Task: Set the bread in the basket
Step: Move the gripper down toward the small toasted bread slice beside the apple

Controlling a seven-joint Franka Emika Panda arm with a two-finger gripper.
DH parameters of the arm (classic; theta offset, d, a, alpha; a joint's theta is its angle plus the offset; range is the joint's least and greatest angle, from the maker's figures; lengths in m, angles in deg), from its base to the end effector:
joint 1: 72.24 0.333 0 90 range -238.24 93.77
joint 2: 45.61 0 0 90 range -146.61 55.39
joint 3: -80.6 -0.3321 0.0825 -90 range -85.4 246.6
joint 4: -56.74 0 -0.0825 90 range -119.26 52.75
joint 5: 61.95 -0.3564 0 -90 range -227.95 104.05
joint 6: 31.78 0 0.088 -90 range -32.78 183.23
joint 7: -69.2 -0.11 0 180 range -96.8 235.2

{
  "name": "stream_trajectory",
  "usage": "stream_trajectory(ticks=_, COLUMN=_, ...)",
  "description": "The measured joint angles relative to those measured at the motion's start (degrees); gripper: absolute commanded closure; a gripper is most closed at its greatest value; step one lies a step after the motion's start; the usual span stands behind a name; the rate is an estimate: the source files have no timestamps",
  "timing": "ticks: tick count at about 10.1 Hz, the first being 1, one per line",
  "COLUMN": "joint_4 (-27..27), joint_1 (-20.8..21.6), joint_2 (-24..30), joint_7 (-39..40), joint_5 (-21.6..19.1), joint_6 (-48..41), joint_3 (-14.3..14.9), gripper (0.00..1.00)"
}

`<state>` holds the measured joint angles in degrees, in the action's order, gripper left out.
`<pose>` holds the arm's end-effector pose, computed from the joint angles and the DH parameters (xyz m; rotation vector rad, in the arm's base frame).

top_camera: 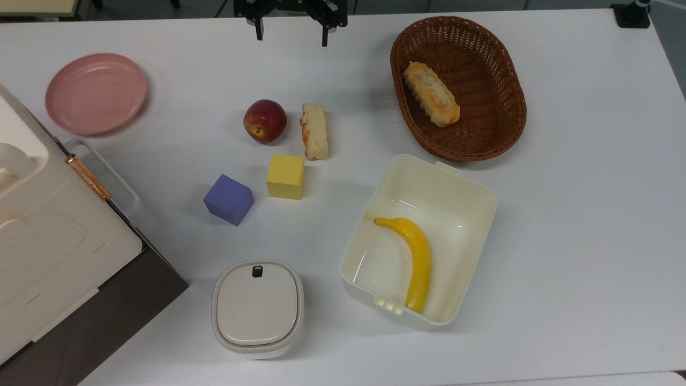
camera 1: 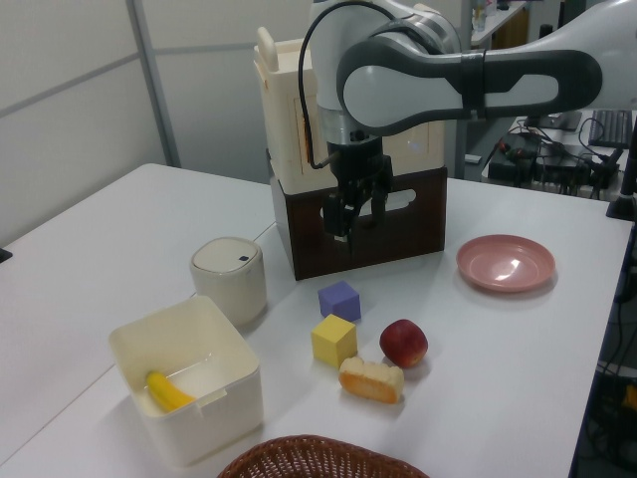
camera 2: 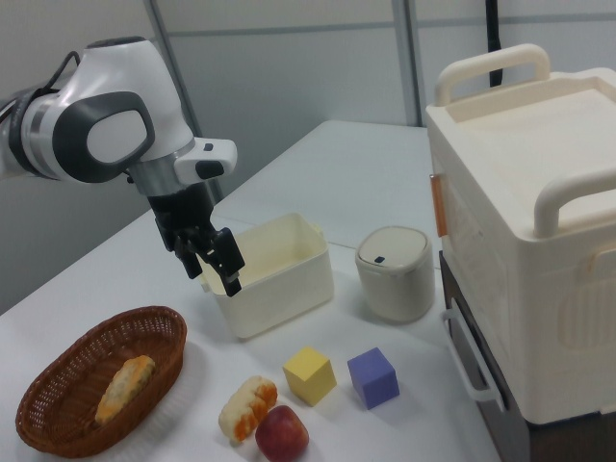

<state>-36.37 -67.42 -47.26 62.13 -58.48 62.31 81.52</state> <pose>0.5399 0.0307 0.6044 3.0789 -0.0780 -0.0090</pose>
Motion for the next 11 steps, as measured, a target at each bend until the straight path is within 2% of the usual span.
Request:
stream_trajectory(ticks=5, joint_4=-0.4, joint_1=0.0, joint_2=0.0, joint_7=0.4, joint_5=0.0, joint_6=-0.9, joint_3=0.0, gripper=0.00)
stream_trajectory(ticks=6, joint_4=-1.1, joint_1=0.1, joint_2=0.1, joint_7=2.5, joint_5=0.0, joint_6=-0.9, joint_3=0.0, gripper=0.00)
stream_trajectory(ticks=11, joint_4=-11.0, joint_1=0.0, joint_2=1.5, joint_7=11.3, joint_5=0.0, joint_6=-0.9, joint_3=0.0, gripper=0.00)
